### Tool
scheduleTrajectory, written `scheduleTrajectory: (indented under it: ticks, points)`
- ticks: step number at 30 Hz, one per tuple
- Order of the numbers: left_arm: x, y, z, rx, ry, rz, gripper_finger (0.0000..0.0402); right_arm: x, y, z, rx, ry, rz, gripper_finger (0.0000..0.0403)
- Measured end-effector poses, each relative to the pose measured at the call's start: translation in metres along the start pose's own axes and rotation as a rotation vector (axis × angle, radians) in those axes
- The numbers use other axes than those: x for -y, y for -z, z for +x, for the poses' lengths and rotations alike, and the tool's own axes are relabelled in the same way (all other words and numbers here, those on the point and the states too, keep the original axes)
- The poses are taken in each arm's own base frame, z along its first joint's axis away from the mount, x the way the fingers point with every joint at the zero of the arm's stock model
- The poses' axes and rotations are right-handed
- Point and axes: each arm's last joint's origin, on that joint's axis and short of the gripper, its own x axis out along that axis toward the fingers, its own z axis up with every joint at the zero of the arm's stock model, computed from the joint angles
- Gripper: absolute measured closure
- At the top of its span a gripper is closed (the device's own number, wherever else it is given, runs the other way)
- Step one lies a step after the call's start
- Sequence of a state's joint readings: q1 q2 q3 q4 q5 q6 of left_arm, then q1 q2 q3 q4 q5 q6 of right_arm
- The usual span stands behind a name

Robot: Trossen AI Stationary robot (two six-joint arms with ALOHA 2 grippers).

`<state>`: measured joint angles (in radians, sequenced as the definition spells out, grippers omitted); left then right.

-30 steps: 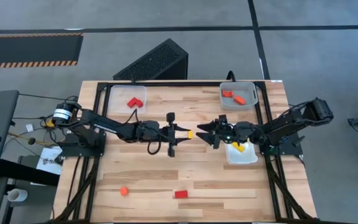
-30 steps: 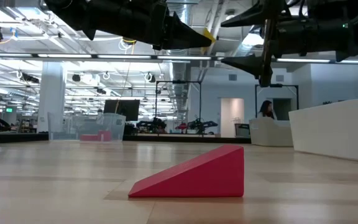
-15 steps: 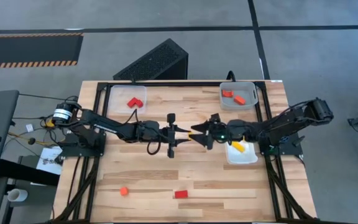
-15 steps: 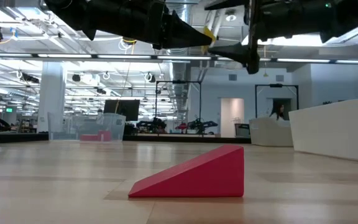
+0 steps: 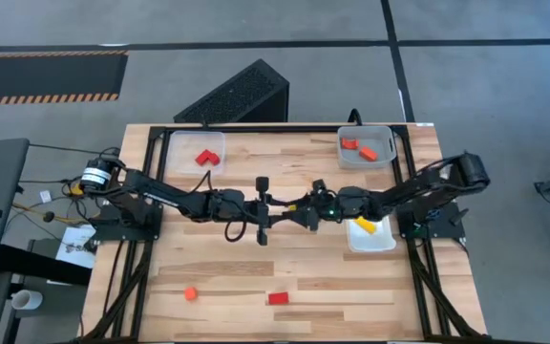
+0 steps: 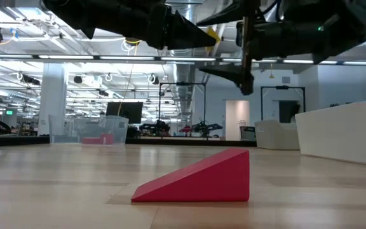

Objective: Sort & place blocks by color
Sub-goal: Put the yellow block into the white bin

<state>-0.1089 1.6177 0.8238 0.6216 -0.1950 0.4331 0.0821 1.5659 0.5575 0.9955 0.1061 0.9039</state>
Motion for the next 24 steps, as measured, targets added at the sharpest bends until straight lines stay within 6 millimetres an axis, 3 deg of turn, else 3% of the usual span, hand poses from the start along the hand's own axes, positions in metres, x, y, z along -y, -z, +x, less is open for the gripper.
scheduleTrajectory:
  ticks: [6,11,24]
  points:
    - [0.001,0.000,0.000,-0.004,0.005,0.001,0.0311,0.006,0.006,0.009,0.053,-0.151,0.018,0.0023]
    - [0.001,0.000,0.000,-0.005,0.006,0.001,0.0311,0.011,0.010,0.013,0.047,-0.175,0.022,0.0047]
    - [0.003,0.004,0.000,-0.058,0.012,0.040,0.0311,0.011,0.011,0.012,0.028,-0.164,0.038,0.0215]
